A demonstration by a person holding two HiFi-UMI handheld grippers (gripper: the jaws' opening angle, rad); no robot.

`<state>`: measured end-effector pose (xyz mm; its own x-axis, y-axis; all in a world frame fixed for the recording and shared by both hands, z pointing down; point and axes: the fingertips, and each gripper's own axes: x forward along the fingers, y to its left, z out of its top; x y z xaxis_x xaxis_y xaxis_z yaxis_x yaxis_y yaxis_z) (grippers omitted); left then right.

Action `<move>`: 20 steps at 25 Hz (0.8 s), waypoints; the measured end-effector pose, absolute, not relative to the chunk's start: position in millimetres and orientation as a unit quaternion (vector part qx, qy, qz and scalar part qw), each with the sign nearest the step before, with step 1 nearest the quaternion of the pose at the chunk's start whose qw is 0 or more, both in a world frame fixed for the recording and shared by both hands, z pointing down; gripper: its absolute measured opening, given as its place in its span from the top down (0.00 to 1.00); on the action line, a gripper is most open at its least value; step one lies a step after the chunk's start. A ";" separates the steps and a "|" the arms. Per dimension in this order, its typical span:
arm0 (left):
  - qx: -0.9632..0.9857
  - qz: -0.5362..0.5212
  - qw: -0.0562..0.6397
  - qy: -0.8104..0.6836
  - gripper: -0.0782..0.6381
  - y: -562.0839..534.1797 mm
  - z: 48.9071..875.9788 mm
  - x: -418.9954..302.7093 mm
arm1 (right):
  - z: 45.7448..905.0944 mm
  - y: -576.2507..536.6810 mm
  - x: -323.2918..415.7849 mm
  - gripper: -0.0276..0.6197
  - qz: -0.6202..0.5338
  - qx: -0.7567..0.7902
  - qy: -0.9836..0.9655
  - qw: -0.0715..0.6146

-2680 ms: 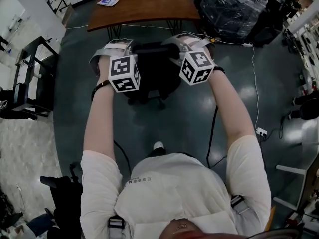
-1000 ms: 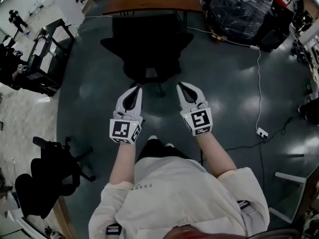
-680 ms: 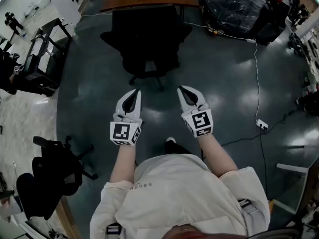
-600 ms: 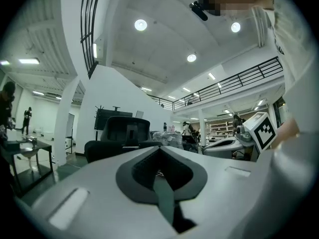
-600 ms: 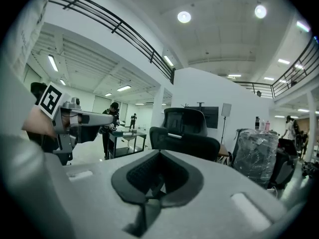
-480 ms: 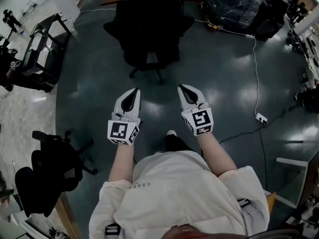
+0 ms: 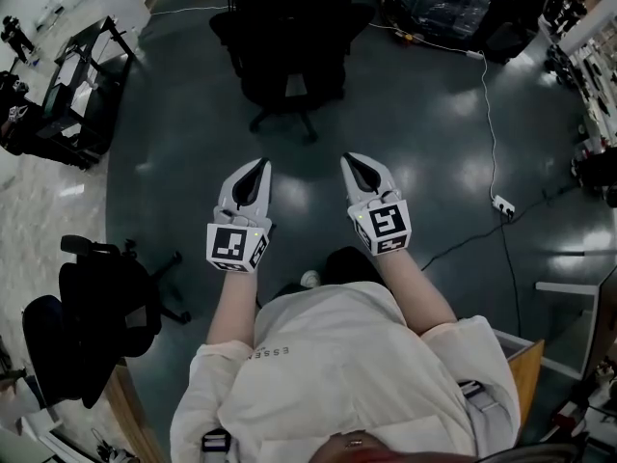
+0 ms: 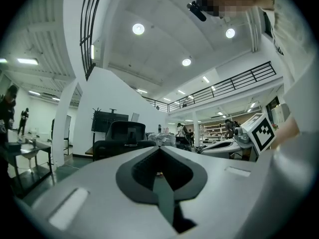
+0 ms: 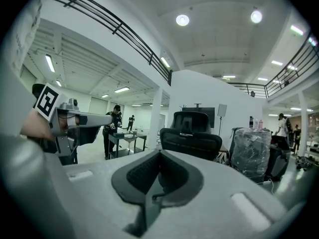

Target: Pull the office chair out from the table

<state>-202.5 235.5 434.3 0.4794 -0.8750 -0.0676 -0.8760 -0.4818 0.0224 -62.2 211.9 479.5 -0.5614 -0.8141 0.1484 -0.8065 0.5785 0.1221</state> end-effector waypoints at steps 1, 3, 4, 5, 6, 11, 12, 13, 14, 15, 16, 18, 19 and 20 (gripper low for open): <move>-0.859 0.036 0.010 0.510 0.87 239.8 432.6 -203.7 | 478.6 216.5 -63.1 0.97 -0.021 0.459 -0.883 0.094; -0.857 0.039 0.016 0.514 0.87 247.4 429.3 -207.6 | 478.0 224.6 -65.7 0.97 -0.019 0.459 -0.884 0.090; -0.855 0.040 0.019 0.517 0.87 250.3 427.6 -210.0 | 477.7 227.9 -66.6 0.97 -0.016 0.459 -0.884 0.087; -0.853 0.041 0.020 0.521 0.87 252.6 426.1 -211.9 | 477.1 230.8 -67.0 0.97 -0.015 0.460 -0.884 0.084; -0.852 0.043 0.020 0.522 0.87 254.5 425.0 -212.9 | 476.6 233.4 -67.1 0.97 -0.013 0.461 -0.884 0.082; -0.858 0.041 0.013 0.511 0.87 261.7 430.0 -208.6 | 482.6 245.2 -67.7 0.97 -0.002 0.462 -0.883 0.083; -0.860 0.040 0.013 0.509 0.87 262.5 430.5 -207.4 | 483.4 246.6 -67.8 0.97 -0.001 0.462 -0.883 0.083; -0.861 0.040 0.013 0.507 0.87 262.9 430.2 -206.3 | 483.4 247.5 -68.0 0.97 -0.001 0.462 -0.883 0.084; -0.862 0.040 0.014 0.505 0.87 263.0 429.3 -205.0 | 482.9 248.0 -68.1 0.97 -0.002 0.461 -0.884 0.085; -0.863 0.041 0.016 0.504 0.87 263.1 428.2 -203.7 | 482.2 248.2 -68.1 0.97 -0.003 0.460 -0.884 0.085; -0.863 0.042 0.017 0.503 0.87 263.4 427.3 -202.5 | 481.8 248.5 -68.1 0.97 -0.003 0.459 -0.885 0.085; -0.864 0.042 0.021 0.501 0.87 264.2 427.1 -200.8 | 481.3 249.1 -68.6 0.97 -0.004 0.457 -0.885 0.083; -0.865 0.041 0.021 0.499 0.87 264.4 427.4 -200.1 | 480.8 249.3 -68.9 0.97 -0.005 0.457 -0.885 0.083; -0.866 0.041 0.021 0.498 0.87 264.5 427.7 -199.4 | 480.0 249.5 -69.0 0.97 -0.006 0.458 -0.885 0.082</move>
